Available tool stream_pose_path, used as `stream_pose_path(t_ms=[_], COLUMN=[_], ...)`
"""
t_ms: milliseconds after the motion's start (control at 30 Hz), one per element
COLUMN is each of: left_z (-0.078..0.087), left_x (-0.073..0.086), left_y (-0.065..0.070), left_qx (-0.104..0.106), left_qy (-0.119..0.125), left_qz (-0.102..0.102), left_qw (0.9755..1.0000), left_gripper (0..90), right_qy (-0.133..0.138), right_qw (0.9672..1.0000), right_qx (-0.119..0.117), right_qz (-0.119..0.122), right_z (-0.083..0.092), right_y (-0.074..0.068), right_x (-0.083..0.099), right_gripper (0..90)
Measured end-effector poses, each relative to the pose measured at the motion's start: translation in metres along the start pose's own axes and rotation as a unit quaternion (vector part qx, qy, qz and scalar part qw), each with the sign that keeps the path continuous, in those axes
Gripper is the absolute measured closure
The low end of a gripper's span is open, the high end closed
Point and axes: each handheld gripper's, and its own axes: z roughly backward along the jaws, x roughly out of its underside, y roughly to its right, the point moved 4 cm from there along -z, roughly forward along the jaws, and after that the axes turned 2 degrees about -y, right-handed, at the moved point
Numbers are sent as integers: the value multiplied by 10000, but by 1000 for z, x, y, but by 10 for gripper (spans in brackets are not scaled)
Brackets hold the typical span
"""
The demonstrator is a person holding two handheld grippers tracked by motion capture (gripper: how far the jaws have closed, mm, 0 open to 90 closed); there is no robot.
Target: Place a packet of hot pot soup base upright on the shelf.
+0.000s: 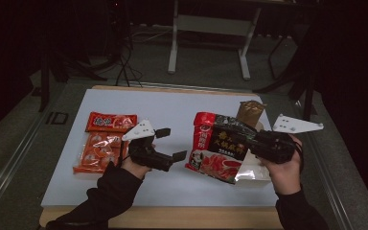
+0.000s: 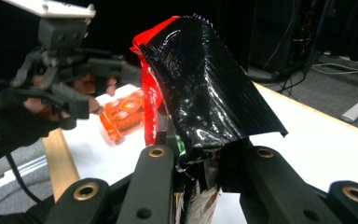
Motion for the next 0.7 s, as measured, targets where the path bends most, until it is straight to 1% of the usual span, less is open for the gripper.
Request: stream_pose_path(t_ms=[33, 100, 167, 200, 233, 267, 300, 333, 367, 400, 433, 500, 533, 567, 600, 633, 667, 700], left_z=[2, 6, 10, 13, 14, 16, 17, 19, 21, 23, 26, 30, 32, 34, 36, 39, 40, 43], left_x=[2, 8, 13, 17, 20, 24, 28, 33, 37, 42, 47, 54, 58, 62, 66, 70, 73, 75], left_y=[0, 0, 2, 3, 3, 2, 3, 4, 4, 5, 5, 4, 4, 3, 2, 2, 1, 1], left_qx=[69, -153, -165, -207, -199, -201, -141, -53, -113, -139, -123, -128, -124, -160, -157, -174, -200, -188], left_qy=[-5, 8, -64, 23, 46, 100, 148, 111, 58, 24, -52, -44, -97, -124, -140, -223, -239, -194], left_qz=[7, -103, -262, -351, -388, -484, -542, -576, -633, -646, -586, -510, -469, -458, -404, -378, -398, -378], left_qw=[10000, 9998, 9995, 9992, 9990, 9986, 9983, 9983, 9979, 9978, 9982, 9986, 9988, 9987, 9990, 9989, 9987, 9989], left_gripper=[19, 17, 17, 17, 17, 17, 17, 17, 17, 18, 18, 17, 18, 17, 18, 18, 17, 17], right_qy=[26, 54, 101, 110, 142, 155, 151, 177, 189, 177, 205, 214, 241, 260, 261, 282, 294, 305], right_qw=[10000, 9999, 9999, 9998, 9998, 9997, 9997, 9996, 9995, 9994, 9993, 9989, 9986, 9984, 9982, 9979, 9979, 9976], right_qx=[10, 69, 95, 137, 149, 168, 194, 193, 209, 254, 300, 397, 442, 465, 479, 534, 547, 570], right_qz=[16, 61, 54, 52, 54, 50, 71, 124, 124, 132, 130, 137, 142, 187, 251, 226, 200, 231], right_z=[1, 4, 7, 9, 10, 12, 13, 14, 16, 17, 19, 23, 24, 26, 28, 30, 32, 33], right_y=[1, 4, 8, 11, 14, 16, 18, 21, 23, 26, 29, 36, 38, 40, 43, 47, 51, 54], right_x=[-1, -4, -6, -7, -8, -9, -10, -11, -11, -12, -13, -14, -15, -15, -16, -17, -17, -17], right_gripper=[789, 788, 788, 788, 787, 787, 787, 786, 786, 786, 786, 785, 785, 784, 783, 784, 784, 784])
